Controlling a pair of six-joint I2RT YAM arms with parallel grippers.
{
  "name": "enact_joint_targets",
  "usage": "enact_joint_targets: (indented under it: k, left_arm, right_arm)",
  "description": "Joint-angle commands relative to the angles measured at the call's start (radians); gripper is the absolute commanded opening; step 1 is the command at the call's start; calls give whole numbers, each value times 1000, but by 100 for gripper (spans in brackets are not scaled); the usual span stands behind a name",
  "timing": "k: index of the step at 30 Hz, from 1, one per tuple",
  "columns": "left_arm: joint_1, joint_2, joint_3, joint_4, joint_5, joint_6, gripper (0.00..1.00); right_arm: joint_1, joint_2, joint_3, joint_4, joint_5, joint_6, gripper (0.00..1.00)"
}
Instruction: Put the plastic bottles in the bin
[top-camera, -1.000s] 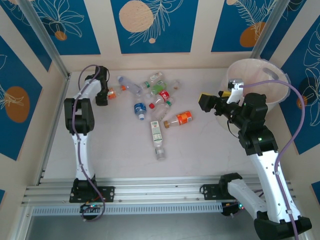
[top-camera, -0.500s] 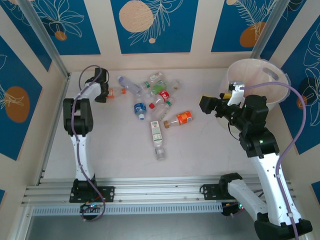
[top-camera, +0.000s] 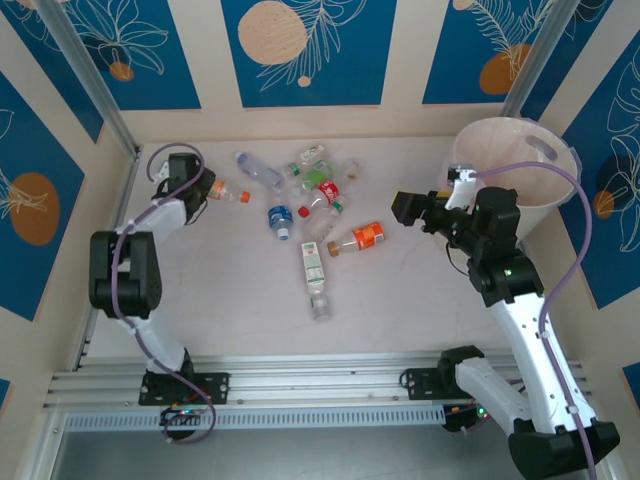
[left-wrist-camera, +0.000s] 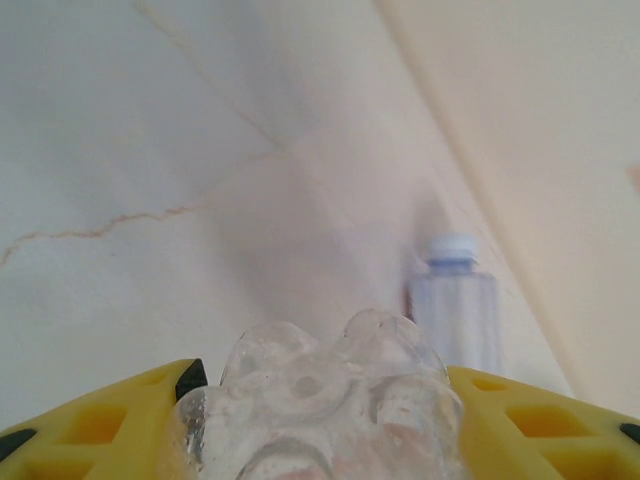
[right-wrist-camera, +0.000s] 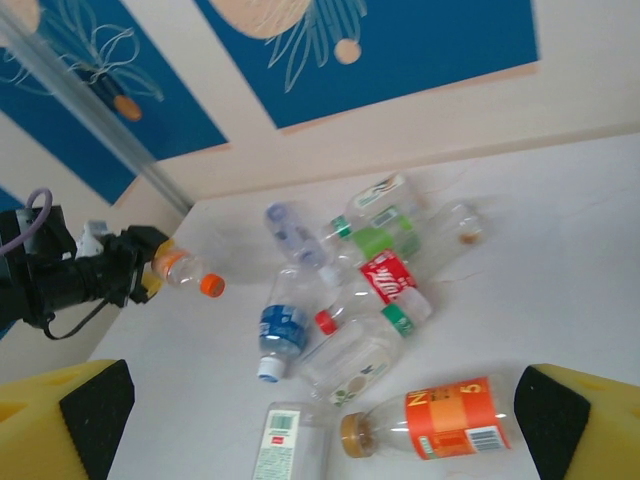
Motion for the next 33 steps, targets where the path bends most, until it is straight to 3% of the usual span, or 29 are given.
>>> enact_joint_targets:
  k: [1,5,11,17,22,30,33]
  left_arm:
    - [-21,-142,-77,82,110,146,33]
    - [-112,-297,-139,90,169,248,32]
    - [-272,-396,-150,151,341,406,34]
    - [-366,-361,-97,207,510,403,34]
    - [-429,-300,-65,268,628,354,33]
    - [-493,-251,-26,273,643,367,33]
    - [-498,-230,-7,265,658,364,33]
  right_arm:
    - [21,12,-27,103,-93,-6,99]
    - [53,45,-60,154,-31,28,100]
    - [77,127,-97,261,-109,159,100]
    - [150,220,-151,436,-247,208,100]
    - [240,305,-86,406,-292,123,100]
    - [289,434,-14,401,-262,135,100]
    - [297,458,-11,442,-334,119,100]
